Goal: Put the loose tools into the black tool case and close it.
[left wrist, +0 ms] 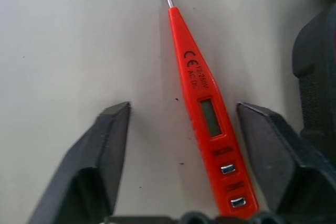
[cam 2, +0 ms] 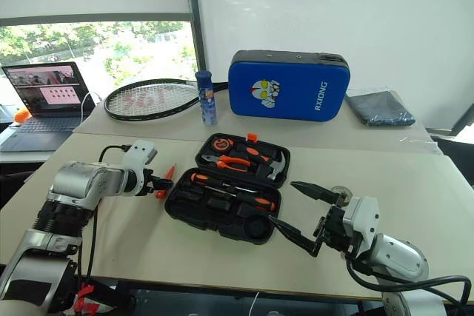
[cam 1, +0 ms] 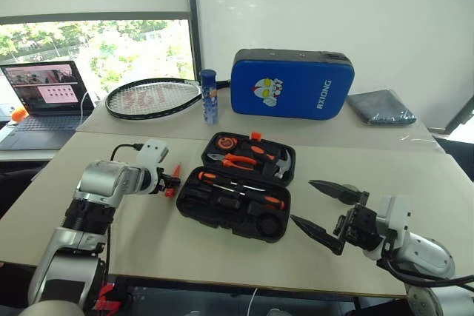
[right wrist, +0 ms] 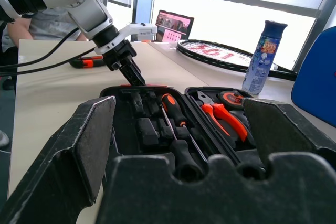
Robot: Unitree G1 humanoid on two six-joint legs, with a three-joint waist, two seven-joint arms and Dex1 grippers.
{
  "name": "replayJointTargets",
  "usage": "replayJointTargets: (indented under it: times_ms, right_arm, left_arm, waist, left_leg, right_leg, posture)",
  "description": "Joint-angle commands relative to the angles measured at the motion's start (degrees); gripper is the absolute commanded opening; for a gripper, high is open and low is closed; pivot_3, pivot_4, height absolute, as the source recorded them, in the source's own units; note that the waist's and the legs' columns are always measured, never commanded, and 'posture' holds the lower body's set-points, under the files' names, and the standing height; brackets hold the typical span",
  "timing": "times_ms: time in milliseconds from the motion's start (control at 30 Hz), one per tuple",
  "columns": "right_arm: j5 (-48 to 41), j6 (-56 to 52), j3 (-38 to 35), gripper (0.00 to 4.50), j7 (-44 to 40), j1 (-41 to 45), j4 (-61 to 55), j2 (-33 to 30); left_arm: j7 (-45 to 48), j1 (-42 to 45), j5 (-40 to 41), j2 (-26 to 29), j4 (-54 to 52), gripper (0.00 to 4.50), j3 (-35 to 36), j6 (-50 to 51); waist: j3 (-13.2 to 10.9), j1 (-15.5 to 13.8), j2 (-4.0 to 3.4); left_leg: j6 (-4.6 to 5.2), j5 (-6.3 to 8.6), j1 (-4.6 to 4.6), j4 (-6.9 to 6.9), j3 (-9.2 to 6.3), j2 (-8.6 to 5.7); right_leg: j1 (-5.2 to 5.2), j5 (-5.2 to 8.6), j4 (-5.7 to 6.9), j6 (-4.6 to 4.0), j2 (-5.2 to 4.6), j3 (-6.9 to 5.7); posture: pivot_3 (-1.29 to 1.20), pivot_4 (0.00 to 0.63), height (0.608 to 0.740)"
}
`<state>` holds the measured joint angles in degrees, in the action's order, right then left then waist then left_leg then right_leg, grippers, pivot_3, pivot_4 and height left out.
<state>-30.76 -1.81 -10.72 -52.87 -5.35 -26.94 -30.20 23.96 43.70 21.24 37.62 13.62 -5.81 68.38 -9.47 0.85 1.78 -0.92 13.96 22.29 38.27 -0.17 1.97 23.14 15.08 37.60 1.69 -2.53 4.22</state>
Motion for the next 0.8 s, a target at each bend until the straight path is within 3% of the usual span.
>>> replayJointTargets:
  times_ms: [33,133,267,433,567,700,800]
  right_arm:
    - [-1.8,0.3,-0.6,4.5,-0.2,0.5,-1.3,-0.6]
    - [-1.7,0.7,-0.9,4.5,-0.6,0.0,-0.8,-0.9]
    - [-1.4,1.0,-1.5,4.5,-1.1,-0.9,-0.5,-1.3]
    - [-1.8,1.1,-2.6,4.5,-1.3,-2.4,-1.0,-2.0]
    - [-1.9,1.0,-3.1,4.5,-1.2,-3.3,-1.4,-2.4]
    - [-2.1,1.0,-3.5,4.5,-0.8,-4.3,-2.3,-2.6]
    - [-2.1,0.8,-3.9,4.5,-0.2,-5.3,-3.2,-2.7]
  left_arm:
    - [1.8,-1.9,-0.5,-0.5,1.9,1.48,1.1,0.3]
    - [3.6,-3.1,-0.5,0.4,0.8,0.44,3.5,-2.4]
    - [11.5,-5.4,2.0,2.0,-1.6,0.43,8.4,-12.0]
    - [35.9,-8.0,5.3,6.1,-2.2,0.43,10.8,-34.9]
    - [52.0,-5.6,2.7,7.0,2.2,0.43,6.4,-50.8]
    - [61.2,-0.7,0.5,4.7,6.5,0.43,1.7,-57.5]
    - [66.3,3.4,-7.4,3.5,12.7,0.43,-5.2,-67.3]
  waist:
    - [0.0,0.0,0.0]
    - [0.0,0.0,0.0]
    - [0.0,0.2,0.01]
    - [-0.1,0.1,0.22]
    - [-0.1,-0.1,0.21]
    - [-0.2,-0.5,0.21]
    - [-0.2,-0.3,0.22]
  left_leg:
    - [0.0,0.0,0.0,0.0,0.0,0.0]
    - [0.0,0.0,0.0,0.0,0.0,0.0]
    - [0.0,0.0,0.02,0.0,0.0,0.02]
    - [-0.01,-0.01,0.13,0.0,0.0,0.05]
    - [-0.01,-0.01,0.11,0.0,0.04,0.03]
    - [0.0,-0.01,0.14,0.03,0.04,0.01]
    - [0.0,-0.01,0.18,0.06,0.03,0.01]
  right_leg:
    - [0.0,0.0,0.0,0.0,0.0,0.0]
    - [0.0,0.0,-0.01,0.0,0.0,0.0]
    - [0.03,0.0,0.0,-0.01,0.0,0.0]
    - [0.12,-0.01,-0.01,-0.03,0.01,-0.04]
    - [0.06,-0.01,-0.06,-0.03,-0.02,-0.04]
    - [0.02,0.0,-0.08,-0.02,-0.01,-0.05]
    - [0.03,0.0,-0.1,-0.01,0.0,-0.05]
  posture:
    - [0.0,0.15,0.74]
    - [0.0,0.15,0.74]
    - [0.0,0.15,0.74]
    - [0.0,0.15,0.74]
    - [0.0,0.15,0.74]
    - [0.0,0.15,0.74]
    - [0.0,0.15,0.74]
